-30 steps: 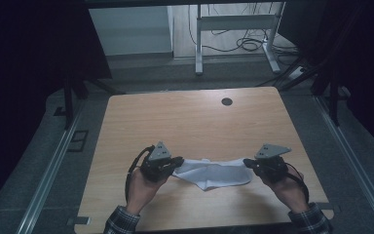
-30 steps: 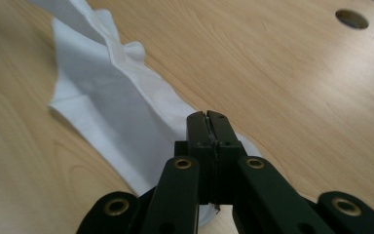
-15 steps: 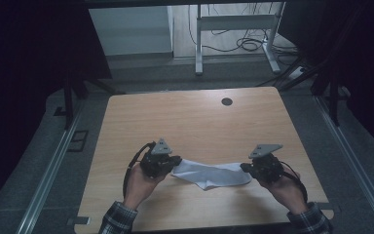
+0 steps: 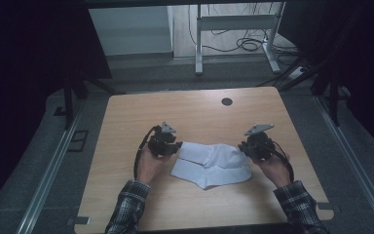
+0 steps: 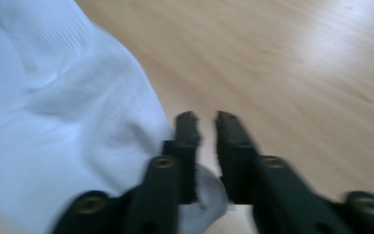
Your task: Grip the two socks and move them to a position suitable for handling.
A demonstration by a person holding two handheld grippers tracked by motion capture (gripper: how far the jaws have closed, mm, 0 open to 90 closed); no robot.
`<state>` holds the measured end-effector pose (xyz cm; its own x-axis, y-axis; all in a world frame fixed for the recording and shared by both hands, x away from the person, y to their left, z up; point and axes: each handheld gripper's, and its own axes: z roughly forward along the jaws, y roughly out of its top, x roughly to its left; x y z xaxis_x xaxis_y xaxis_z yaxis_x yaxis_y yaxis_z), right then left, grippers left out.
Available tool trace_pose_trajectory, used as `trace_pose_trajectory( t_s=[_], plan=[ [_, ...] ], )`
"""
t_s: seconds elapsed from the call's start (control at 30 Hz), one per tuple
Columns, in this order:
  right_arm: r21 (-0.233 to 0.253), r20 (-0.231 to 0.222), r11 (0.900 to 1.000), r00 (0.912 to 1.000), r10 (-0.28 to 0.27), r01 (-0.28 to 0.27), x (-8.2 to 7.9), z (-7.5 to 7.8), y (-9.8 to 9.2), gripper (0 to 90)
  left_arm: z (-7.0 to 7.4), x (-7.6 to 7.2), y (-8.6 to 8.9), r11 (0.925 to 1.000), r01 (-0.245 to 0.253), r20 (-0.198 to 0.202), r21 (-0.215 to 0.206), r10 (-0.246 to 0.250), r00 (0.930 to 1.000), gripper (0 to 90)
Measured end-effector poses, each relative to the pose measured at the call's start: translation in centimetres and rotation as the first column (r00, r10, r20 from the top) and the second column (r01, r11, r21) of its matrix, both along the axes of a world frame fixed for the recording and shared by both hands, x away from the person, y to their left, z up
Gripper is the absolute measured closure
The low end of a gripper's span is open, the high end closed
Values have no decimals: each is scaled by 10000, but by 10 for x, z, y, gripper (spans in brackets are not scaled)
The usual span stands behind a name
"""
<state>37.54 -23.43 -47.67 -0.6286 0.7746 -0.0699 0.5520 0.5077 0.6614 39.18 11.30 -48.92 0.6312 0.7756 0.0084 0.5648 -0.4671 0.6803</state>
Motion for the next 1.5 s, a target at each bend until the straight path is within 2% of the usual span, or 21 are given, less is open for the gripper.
trace_pose_trajectory(
  t_s=[0.03, 0.1, 0.17, 0.23, 0.3, 0.37, 0.5, 0.57, 0.63, 0.7, 0.73, 0.77, 0.83, 0.87, 0.93, 1.0, 1.1, 1.27, 1.5],
  plan=[
    [-8, -37, 10000, 10000, -70, 70, 3, -1, -1, 696, 0, 1, 4, 9996, -222, 30, -180, 223, 9997, 551],
    [-28, -46, 9998, 9998, -213, 213, 7, -2, -5, 674, 2, -1, 7, 9984, -189, -24, -531, 188, 9998, 546],
    [128, -91, 9997, 9997, -230, 231, 5, -3, -10, 663, 2, -5, 5, 9988, 66, 113, -482, -61, 9999, 539],
    [28, -7, 9989, 9989, -463, 463, 2, -4, -15, 654, -1, -7, 1, 9983, 250, 110, -527, -244, 9996, 528],
    [378, -276, 9982, 9986, -447, 457, 0, -7, -20, 663, -8, -4, -7, 9985, 302, 41, -466, -300, 9995, 516],
    [393, -491, 9983, 9980, -403, 423, -4, -12, -20, 652, -15, -1, -14, 9985, 308, 2, -458, -309, 9995, 511],
    [333, -570, 9986, 9976, -396, 415, -11, -27, -18, 583, -25, 8, -21, 9984, 250, 1, -508, -250, 9997, 498],
    [316, -620, 9982, 9968, -497, 517, -11, -34, -19, 543, -29, 12, -24, 9993, 287, 83, -254, -285, 9996, 493],
    [326, -723, 9979, 9959, -540, 565, -10, -41, -20, 543, -34, 15, -27, 9998, 182, 12, -56, -182, 9998, 494],
    [136, -727, 9980, 9955, -607, 618, -8, -47, -20, 561, -40, 19, -30, 9999, 100, -123, 50, -99, 9999, 512],
    [310, -717, 9975, 9956, -608, 632, -8, -48, -21, 606, -43, 21, -31, 9998, 134, -266, 160, -130, 9996, 533],
    [480, -799, 9969, 9951, -580, 619, -8, -48, -21, 666, -44, 22, -31, 9997, 240, -327, -24, -240, 9992, 566],
    [464, -734, 9975, 9961, -489, 523, -10, -48, -20, 812, -44, 23, -33, 9994, 221, -539, -257, -234, 9983, 640],
    [511, -751, 9975, 9962, -440, 479, -11, -48, -19, 834, -44, 23, -33, 9989, 315, -631, -357, -337, 9974, 707],
    [418, -714, 9978, 9963, -489, 520, -12, -48, -17, 845, -43, 23, -36, 9984, 366, -783, -423, -398, 9961, 792],
    [401, -743, 9977, 9959, -520, 551, -11, -47, -16, 847, -42, 22, -38, 9989, 402, -709, -258, -420, 9966, 824],
    [528, -580, 9971, 9970, -513, 543, -13, -44, -18, 848, -37, 17, -37, 9983, 534, -323, -243, -542, 9980, 831],
    [748, -89, 9963, 9991, -427, 432, -20, -22, -20, 848, -17, 7, -35, 9961, 681, 27, -554, -680, 9977, 829],
    [918, 472, 9957, 9988, -149, 105, -37, 6, -22, 848, 9, -17, -31, 9934, 865, 582, -753, -822, 9949, 826]
  ],
)
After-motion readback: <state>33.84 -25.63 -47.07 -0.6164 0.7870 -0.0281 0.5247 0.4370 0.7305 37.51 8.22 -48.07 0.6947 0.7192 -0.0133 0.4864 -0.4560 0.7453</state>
